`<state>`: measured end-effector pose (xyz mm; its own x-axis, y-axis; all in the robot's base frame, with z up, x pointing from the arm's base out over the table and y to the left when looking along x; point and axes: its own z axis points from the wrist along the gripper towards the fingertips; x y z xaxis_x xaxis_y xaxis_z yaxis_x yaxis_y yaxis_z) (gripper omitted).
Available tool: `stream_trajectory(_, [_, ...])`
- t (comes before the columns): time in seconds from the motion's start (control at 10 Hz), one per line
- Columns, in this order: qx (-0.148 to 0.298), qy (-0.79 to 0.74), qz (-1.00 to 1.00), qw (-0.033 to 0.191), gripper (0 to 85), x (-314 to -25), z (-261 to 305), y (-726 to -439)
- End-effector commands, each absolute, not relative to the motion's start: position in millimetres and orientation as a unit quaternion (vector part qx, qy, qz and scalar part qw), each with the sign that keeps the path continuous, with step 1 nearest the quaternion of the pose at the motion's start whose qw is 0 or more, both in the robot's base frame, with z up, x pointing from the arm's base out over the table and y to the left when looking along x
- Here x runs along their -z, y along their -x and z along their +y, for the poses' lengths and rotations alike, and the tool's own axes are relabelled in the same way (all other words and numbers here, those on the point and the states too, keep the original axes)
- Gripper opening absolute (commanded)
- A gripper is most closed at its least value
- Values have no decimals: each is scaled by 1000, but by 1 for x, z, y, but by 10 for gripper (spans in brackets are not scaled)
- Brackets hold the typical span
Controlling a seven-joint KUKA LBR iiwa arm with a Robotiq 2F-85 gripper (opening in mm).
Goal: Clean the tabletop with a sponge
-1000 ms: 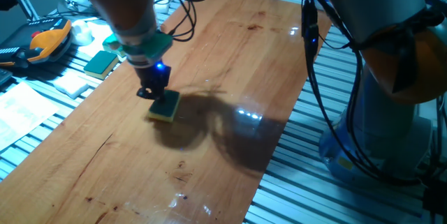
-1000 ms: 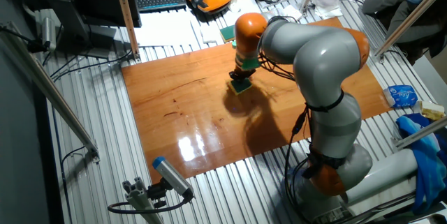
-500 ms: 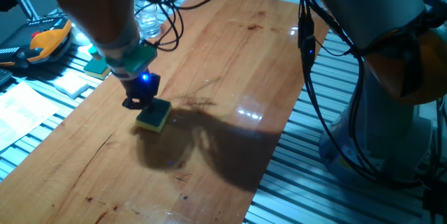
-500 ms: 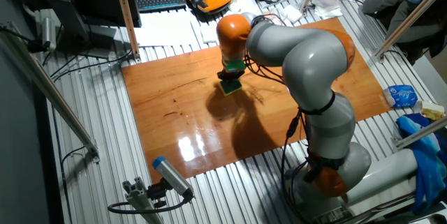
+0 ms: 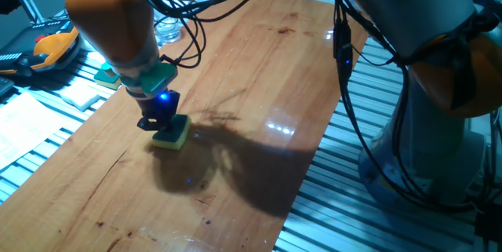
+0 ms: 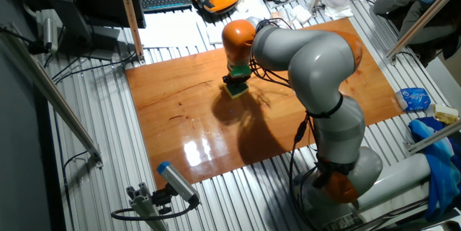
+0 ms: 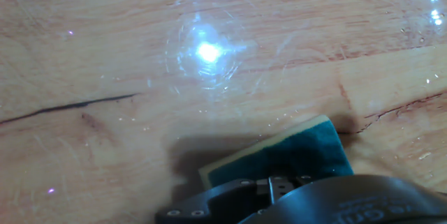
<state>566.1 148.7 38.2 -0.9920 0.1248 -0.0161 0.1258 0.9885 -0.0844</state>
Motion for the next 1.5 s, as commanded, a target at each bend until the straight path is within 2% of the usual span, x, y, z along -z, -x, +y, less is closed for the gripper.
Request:
stream_trajectory(0.0, [45, -59, 997, 4, 0, -39, 147, -566])
stream_trajectory(0.4, [37, -19, 999, -9, 0, -53, 108, -573])
stream_trajectory(0.8, [19, -3, 1000, -7, 0, -60, 76, -586])
stream_trajectory(0.9, [27, -10, 1000, -5, 170, -63, 77, -587])
stream_trajectory(1.1, [18, -14, 1000, -12, 170, -74, 76, -592])
stream_trajectory(1.2, [10, -13, 1000, -23, 340, -84, 75, -596])
stream_trajectory(1.4, [2, -1, 999, -33, 0, -100, 82, -602])
